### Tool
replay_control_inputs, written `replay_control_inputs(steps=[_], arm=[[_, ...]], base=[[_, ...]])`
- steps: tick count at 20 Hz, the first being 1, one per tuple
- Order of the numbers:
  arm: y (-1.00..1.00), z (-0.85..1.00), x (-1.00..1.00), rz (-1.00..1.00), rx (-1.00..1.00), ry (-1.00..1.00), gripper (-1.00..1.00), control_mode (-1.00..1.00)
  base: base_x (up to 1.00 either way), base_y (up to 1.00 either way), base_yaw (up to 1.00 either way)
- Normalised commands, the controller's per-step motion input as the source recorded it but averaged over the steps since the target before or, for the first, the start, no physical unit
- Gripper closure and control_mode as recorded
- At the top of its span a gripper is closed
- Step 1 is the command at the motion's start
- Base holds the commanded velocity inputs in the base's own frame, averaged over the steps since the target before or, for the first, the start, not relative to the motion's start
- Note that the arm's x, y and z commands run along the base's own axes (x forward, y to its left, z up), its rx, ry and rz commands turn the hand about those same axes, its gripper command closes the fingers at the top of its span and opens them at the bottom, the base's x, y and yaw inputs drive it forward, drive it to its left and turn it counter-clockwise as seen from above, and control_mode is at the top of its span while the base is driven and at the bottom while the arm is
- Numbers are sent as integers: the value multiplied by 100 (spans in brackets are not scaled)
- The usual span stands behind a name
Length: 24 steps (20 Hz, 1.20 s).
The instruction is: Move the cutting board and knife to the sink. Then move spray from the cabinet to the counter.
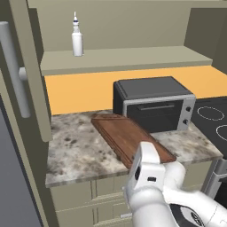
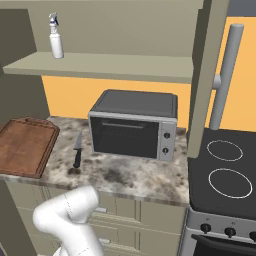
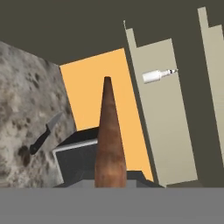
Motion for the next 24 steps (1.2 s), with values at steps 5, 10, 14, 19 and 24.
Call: replay_control_inputs(steps=[5,10,14,19,24], arm=[[-28,24,-2,-8,0,10,100,-100],[-18,12,-8,-2,0,0,100,-100],[0,0,0,0,1,0,100,-100],[0,0,0,0,0,0,100,-100],[0,0,0,0,0,0,100,-100]], base=[[0,0,0],[0,0,0],[0,0,0],[0,0,0],[0,0,0]])
